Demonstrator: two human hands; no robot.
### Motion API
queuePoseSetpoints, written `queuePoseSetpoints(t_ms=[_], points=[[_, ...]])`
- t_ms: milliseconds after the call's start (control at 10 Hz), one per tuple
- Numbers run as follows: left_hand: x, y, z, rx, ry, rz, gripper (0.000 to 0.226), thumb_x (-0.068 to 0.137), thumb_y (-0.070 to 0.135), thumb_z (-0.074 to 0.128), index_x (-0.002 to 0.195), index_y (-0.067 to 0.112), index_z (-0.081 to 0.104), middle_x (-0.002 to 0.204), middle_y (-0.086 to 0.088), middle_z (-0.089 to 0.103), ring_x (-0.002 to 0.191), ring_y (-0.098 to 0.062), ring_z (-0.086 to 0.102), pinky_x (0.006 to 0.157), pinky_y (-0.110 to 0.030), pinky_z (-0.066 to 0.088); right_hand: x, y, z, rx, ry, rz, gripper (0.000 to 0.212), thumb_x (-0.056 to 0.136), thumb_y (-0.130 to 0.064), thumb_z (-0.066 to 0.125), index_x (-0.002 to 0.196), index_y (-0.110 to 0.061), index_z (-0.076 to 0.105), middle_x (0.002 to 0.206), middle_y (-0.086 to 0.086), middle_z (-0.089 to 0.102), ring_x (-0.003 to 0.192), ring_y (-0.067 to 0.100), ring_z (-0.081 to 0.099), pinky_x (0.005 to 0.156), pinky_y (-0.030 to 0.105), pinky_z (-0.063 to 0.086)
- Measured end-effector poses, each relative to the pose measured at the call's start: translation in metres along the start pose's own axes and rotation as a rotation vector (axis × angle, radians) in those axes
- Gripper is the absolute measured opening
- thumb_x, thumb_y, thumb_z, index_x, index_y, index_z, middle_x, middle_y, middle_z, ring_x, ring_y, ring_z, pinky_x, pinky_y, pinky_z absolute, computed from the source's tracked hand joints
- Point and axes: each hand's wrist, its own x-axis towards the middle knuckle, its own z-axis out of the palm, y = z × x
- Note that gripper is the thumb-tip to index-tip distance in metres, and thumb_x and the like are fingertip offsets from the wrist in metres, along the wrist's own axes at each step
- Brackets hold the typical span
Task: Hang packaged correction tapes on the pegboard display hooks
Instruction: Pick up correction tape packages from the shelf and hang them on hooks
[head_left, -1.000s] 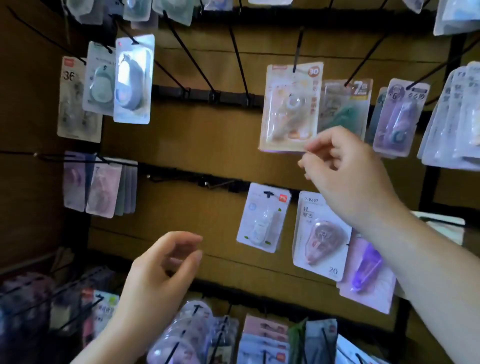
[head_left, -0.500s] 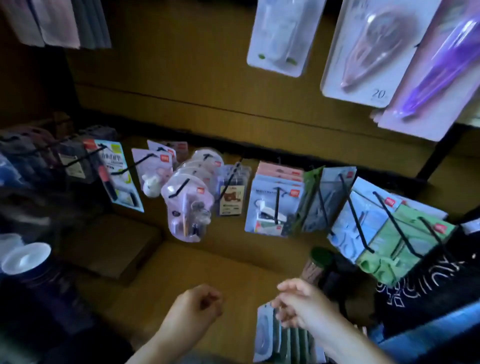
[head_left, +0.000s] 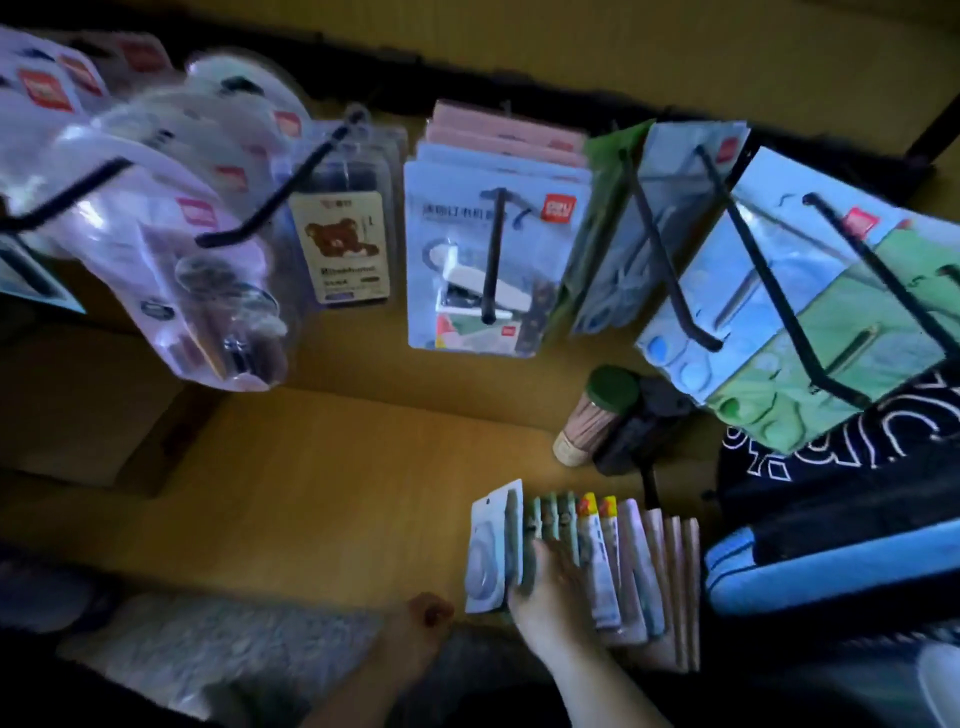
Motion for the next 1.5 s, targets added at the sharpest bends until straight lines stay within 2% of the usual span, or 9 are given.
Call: queuePoseSetpoints(t_ms=[100, 200, 300, 500, 700, 900, 1200, 1400, 1500], points=[[0.011, -0.005, 0.008, 0.010, 0.001, -0.046, 0.023, 0.089, 0.002, 0.049, 0.109, -0.006, 0.060, 0.110, -0.027, 0.063, 0.099, -0.029, 0.060, 0.084, -0.029, 0.042, 0.004, 0.006, 0.013, -0.050, 0.030, -0.017, 0.064, 0.086, -0.026, 0.049, 0.143, -0.019, 0.023, 0.153, 0.006, 0.023, 0.142, 0.022, 0.019, 0.117, 0.032, 0.016], [0.019, -0.009, 0.008, -0.010, 0.051, -0.092, 0.031, 0.089, -0.008, 0.043, 0.119, -0.011, 0.051, 0.118, -0.035, 0.056, 0.111, -0.042, 0.054, 0.092, -0.034, 0.041, 0.008, 0.008, 0.015, -0.148, -0.044, 0.016, 0.074, 0.089, -0.031, 0.046, 0.147, -0.016, 0.002, 0.157, 0.009, -0.003, 0.146, 0.024, -0.001, 0.118, 0.034, 0.000], [0.026, -0.007, 0.010, -0.024, 0.086, -0.132, 0.035, 0.091, -0.003, 0.042, 0.125, -0.007, 0.047, 0.114, -0.029, 0.057, 0.094, -0.033, 0.058, 0.079, -0.023, 0.042, 0.015, 0.008, 0.014, -0.201, -0.126, 0.082, 0.083, 0.090, -0.039, 0.047, 0.147, -0.010, -0.006, 0.157, 0.012, -0.009, 0.146, 0.025, -0.006, 0.118, 0.034, -0.002], [0.037, 0.022, 0.017, -0.078, 0.005, -0.045, 0.039, 0.097, 0.007, 0.033, 0.135, 0.000, 0.033, 0.134, -0.004, 0.041, 0.121, -0.016, 0.042, 0.087, -0.008, 0.035, 0.033, 0.007, 0.025, -0.045, -0.144, 0.108, 0.078, 0.086, -0.032, 0.052, 0.147, -0.014, 0.008, 0.157, 0.008, 0.010, 0.145, 0.025, 0.009, 0.119, 0.037, 0.011], [0.058, 0.015, 0.033, -0.207, -0.046, -0.052, 0.044, 0.096, 0.005, 0.037, 0.139, 0.006, 0.030, 0.146, -0.015, 0.036, 0.136, -0.026, 0.034, 0.104, -0.021, 0.029, 0.042, 0.014, 0.025, 0.310, -0.071, 0.190, 0.045, 0.083, -0.018, 0.056, 0.127, -0.015, 0.045, 0.131, 0.001, 0.050, 0.122, 0.021, 0.046, 0.105, 0.029, 0.036], [0.058, 0.009, 0.030, -0.240, -0.036, 0.008, 0.040, 0.097, 0.006, 0.035, 0.136, 0.004, 0.035, 0.146, -0.015, 0.036, 0.136, -0.026, 0.034, 0.102, -0.019, 0.029, 0.057, 0.009, 0.026, 0.428, -0.031, 0.259, 0.058, 0.084, -0.016, 0.057, 0.138, -0.015, 0.035, 0.139, 0.009, 0.047, 0.128, 0.026, 0.044, 0.108, 0.039, 0.036], [0.070, -0.004, 0.025, -0.279, -0.020, -0.032, 0.033, 0.098, 0.013, 0.031, 0.130, 0.008, 0.038, 0.088, -0.004, 0.053, 0.059, 0.000, 0.051, 0.044, -0.004, 0.036, 0.061, 0.001, 0.042, 0.401, -0.203, 0.205, 0.063, 0.086, -0.023, 0.058, 0.141, -0.022, 0.027, 0.141, 0.004, 0.044, 0.128, 0.022, 0.044, 0.106, 0.033, 0.036], [0.075, -0.009, 0.032, -0.360, 0.083, -0.011, 0.020, 0.097, 0.010, 0.031, 0.114, 0.009, 0.043, 0.093, -0.010, 0.052, 0.068, -0.016, 0.050, 0.046, -0.014, 0.040, 0.066, 0.002, 0.049, 0.560, -0.333, 0.318, 0.086, 0.081, -0.030, 0.065, 0.147, -0.018, 0.011, 0.148, 0.009, 0.034, 0.129, 0.028, 0.042, 0.104, 0.037, 0.038], [0.070, -0.005, 0.034, -0.456, 0.100, 0.013, 0.018, 0.097, 0.008, 0.033, 0.104, 0.016, 0.047, 0.098, -0.013, 0.054, 0.075, -0.019, 0.053, 0.051, -0.020, 0.043, 0.064, 0.002, 0.053, 0.663, -0.323, 0.353, 0.093, 0.064, -0.037, 0.076, 0.141, -0.020, 0.027, 0.135, 0.010, 0.051, 0.116, 0.029, 0.054, 0.099, 0.042, 0.044]])
